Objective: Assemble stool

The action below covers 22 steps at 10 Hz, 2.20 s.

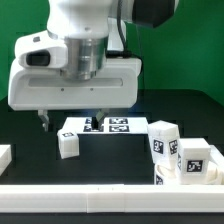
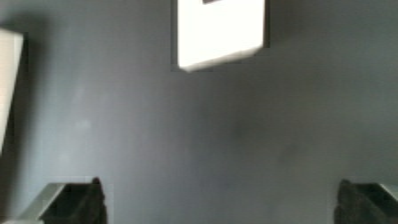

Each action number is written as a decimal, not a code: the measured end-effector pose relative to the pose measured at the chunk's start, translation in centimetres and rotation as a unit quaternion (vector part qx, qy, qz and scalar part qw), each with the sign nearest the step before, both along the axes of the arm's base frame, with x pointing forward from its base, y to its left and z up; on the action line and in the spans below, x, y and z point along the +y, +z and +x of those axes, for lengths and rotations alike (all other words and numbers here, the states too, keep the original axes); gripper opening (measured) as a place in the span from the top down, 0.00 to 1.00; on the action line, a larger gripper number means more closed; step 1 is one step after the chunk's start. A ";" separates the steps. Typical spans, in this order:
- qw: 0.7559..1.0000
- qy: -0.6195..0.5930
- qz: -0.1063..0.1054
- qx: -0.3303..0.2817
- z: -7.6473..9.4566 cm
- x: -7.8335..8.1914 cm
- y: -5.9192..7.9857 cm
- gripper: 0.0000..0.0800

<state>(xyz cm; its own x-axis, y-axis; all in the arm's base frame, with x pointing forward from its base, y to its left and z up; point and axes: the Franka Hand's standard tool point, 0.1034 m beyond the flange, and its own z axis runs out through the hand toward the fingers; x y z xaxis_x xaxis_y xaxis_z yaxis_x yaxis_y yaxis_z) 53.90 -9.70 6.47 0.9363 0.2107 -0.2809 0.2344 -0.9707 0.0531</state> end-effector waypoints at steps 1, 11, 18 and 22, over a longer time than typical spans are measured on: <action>1.000 -0.007 -0.001 0.020 -0.5 -0.1 -0.3 0.19; 0.949 -0.073 -0.060 0.300 -4.3 0.0 -2.7 0.19; 0.950 -0.081 -0.030 0.300 -4.7 -1.2 -3.2 0.19; 0.949 -0.087 -0.036 0.301 -4.8 -1.7 -3.1 0.19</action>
Offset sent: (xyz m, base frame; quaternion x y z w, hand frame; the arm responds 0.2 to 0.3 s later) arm 0.0000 0.0000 0.0000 0.0000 -0.1296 0.0000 0.9916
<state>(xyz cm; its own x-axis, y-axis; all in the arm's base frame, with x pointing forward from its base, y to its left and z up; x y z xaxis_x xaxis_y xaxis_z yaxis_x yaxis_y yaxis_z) 49.07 -11.37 3.34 0.6212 0.0267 -0.7832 0.0792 -0.9964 0.0288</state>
